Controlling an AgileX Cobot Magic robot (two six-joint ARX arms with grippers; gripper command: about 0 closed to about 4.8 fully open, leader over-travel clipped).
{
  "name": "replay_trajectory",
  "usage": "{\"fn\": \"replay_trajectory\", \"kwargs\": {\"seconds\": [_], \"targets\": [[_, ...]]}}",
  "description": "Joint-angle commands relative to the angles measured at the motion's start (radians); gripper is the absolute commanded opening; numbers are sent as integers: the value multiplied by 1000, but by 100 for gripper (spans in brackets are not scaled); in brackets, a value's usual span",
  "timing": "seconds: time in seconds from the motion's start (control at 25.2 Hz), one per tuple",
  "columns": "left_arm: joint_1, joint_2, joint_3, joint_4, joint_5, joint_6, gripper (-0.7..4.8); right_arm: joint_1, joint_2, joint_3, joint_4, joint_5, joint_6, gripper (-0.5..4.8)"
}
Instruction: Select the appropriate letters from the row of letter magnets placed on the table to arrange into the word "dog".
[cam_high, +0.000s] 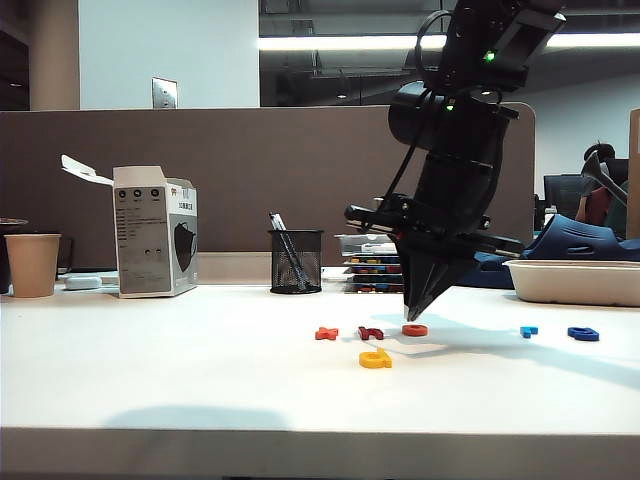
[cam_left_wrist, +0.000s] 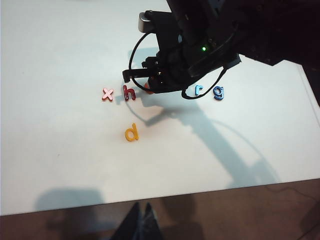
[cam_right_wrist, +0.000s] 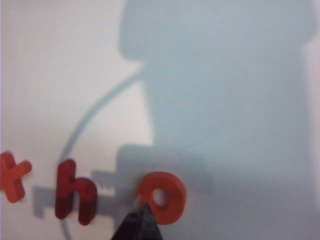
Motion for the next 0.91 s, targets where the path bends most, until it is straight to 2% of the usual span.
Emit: {"fn": "replay_trajectory", "kwargs": {"seconds": [0.04, 0.4, 0.91], "targets": [[-1, -2, 2, 5, -6, 2, -5, 0, -6, 3, 11, 7, -17, -7], [-1, -2, 2, 5, -6, 2, -5, 0, 2, 3, 28, 39, -29, -7], [-1, -2, 2, 5, -6, 2, -5, 0, 43, 3, -2, 32, -31, -7]]}}
